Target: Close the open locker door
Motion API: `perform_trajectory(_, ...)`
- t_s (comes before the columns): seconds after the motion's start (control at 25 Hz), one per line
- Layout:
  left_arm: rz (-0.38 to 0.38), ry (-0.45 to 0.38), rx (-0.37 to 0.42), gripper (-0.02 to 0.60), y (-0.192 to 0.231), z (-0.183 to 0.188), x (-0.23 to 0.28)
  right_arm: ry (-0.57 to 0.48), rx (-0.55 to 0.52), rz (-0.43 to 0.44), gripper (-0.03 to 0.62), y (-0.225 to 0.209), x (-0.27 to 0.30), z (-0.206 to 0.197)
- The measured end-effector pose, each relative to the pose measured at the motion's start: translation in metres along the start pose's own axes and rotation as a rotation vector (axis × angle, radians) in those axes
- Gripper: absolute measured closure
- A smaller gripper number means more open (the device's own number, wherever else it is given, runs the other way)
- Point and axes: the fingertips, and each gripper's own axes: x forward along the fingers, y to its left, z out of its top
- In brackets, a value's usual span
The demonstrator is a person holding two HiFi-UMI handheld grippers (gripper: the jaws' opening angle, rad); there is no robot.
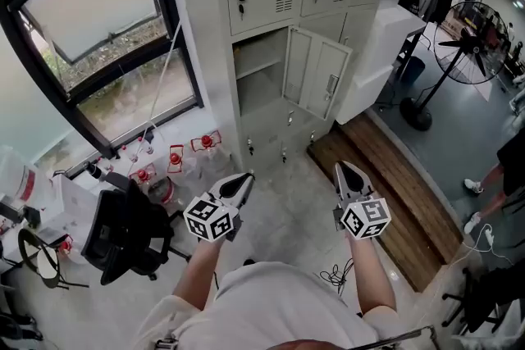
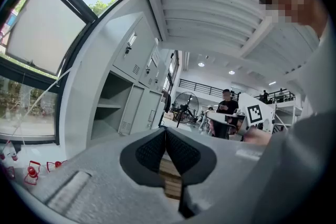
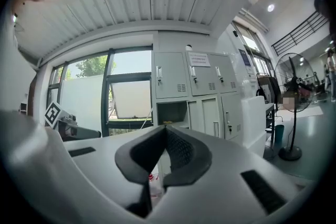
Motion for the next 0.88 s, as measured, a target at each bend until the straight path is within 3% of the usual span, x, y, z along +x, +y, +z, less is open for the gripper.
perform_trajectory(0.64, -0.019, 0.040, -0.018, 0.566, 0.009, -0.012, -0.009, 0.002, 0.025, -0.052, 0.585, 0.005, 0.002, -0.009)
perform_trajectory(0.88, -0.032, 0.041, -0.026, 0.566, 0.018, -0.012, -0.008, 0.009, 0.026, -0.056, 0.538, 0.012, 0.007, -0.012)
